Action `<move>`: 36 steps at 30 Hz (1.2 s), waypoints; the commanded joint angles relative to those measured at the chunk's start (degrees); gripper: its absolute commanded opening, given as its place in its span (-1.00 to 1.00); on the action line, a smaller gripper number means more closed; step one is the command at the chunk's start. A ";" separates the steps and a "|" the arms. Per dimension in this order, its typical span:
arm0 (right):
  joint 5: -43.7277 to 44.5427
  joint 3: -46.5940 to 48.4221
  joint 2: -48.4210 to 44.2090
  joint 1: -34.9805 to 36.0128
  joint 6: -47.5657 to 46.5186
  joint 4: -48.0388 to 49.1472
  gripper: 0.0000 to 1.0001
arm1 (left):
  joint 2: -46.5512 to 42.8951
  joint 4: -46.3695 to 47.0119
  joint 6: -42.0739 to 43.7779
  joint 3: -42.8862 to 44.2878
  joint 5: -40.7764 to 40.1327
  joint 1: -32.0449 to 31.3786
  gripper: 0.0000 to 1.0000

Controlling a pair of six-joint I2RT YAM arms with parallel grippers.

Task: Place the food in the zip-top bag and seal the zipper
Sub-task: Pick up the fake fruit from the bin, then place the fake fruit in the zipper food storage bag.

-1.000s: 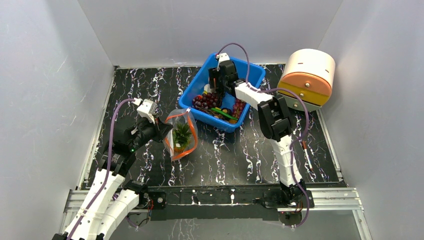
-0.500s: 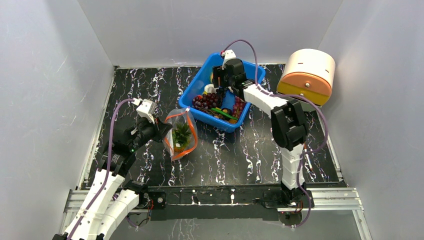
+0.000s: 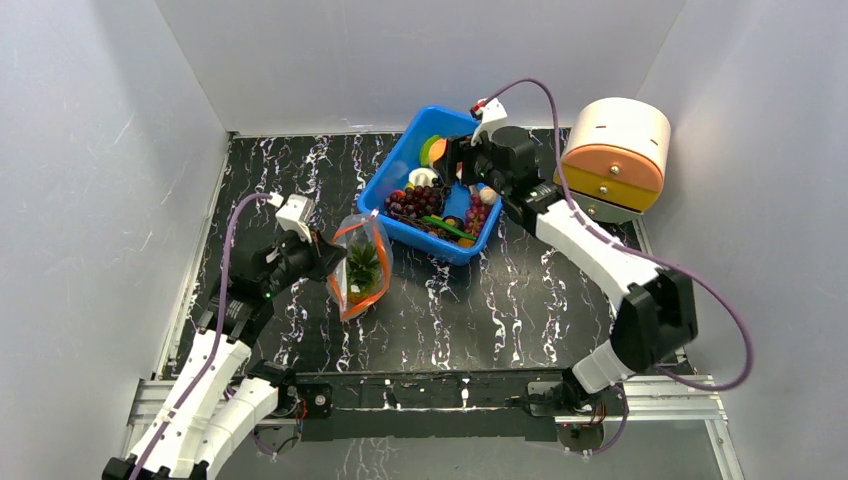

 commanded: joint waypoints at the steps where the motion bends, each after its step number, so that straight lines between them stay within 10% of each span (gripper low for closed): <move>1: -0.51 -3.03 -9.08 3.51 1.69 -0.10 -0.05 | 2.26 -1.36 -3.05 5.21 0.30 -0.11 -1.00; 17: -5.24 -12.64 -26.18 20.66 13.13 0.76 -0.07 | 8.22 0.39 -7.62 11.34 4.26 -0.07 -1.00; 36: -1.87 -8.20 -15.43 28.47 18.75 -4.98 0.01 | 10.11 -2.29 -7.42 12.03 5.82 -0.08 -0.87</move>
